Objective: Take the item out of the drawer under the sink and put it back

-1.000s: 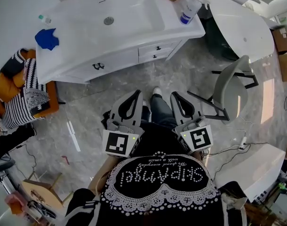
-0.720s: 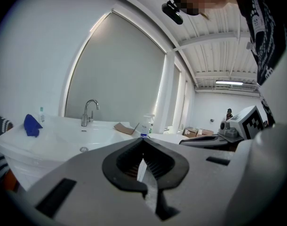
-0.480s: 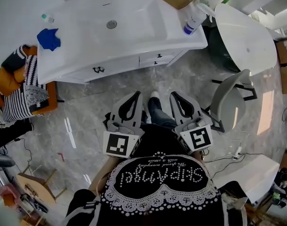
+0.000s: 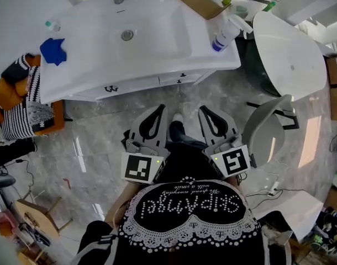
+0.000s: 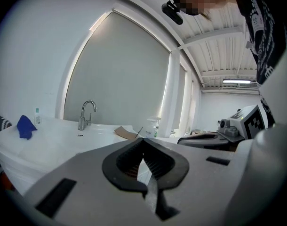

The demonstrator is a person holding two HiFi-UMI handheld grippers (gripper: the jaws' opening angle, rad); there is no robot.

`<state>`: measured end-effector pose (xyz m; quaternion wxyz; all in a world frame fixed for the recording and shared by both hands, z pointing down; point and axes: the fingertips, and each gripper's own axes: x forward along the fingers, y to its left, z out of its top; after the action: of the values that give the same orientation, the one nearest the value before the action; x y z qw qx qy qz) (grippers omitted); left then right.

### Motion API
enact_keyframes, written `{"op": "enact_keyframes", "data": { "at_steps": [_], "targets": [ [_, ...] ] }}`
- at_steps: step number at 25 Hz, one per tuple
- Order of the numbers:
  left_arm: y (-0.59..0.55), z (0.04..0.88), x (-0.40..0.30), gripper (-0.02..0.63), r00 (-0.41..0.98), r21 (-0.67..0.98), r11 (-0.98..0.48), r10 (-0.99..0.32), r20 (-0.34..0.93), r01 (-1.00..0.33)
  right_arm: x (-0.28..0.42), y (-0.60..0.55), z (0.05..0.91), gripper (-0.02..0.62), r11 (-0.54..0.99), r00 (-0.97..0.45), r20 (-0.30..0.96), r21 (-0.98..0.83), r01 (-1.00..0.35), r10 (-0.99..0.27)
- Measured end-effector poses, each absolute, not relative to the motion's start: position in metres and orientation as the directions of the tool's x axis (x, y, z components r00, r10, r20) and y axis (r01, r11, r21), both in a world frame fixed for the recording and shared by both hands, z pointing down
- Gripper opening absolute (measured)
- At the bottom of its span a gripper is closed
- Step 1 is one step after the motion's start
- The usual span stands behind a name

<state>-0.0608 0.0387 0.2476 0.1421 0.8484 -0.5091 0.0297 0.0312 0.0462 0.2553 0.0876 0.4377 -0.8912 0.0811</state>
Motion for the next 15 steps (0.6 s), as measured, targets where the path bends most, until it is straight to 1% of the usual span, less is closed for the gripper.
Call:
{"op": "enact_keyframes", "data": {
  "at_steps": [6, 11, 15],
  "targets": [
    [0.021, 0.247, -0.044, 0.003, 0.46, 0.205, -0.425, -0.87, 0.176, -0.882, 0.039, 0.026, 0.256, 0.02, 0.677, -0.674, 0.208, -0.068, -0.733, -0.709],
    [0.013, 0.255, -0.048, 0.003, 0.439, 0.188, -0.405, -0.874, 0.206, -0.895, 0.042, 0.014, 0.258, 0.02, 0.721, -0.723, 0.193, -0.094, -0.686, -0.663],
    [0.006, 0.253, -0.051, 0.003, 0.428, 0.187, -0.393, -0.879, 0.21, -0.9, 0.045, 0.006, 0.261, 0.02, 0.718, -0.722, 0.199, -0.102, -0.688, -0.663]
  ]
}}
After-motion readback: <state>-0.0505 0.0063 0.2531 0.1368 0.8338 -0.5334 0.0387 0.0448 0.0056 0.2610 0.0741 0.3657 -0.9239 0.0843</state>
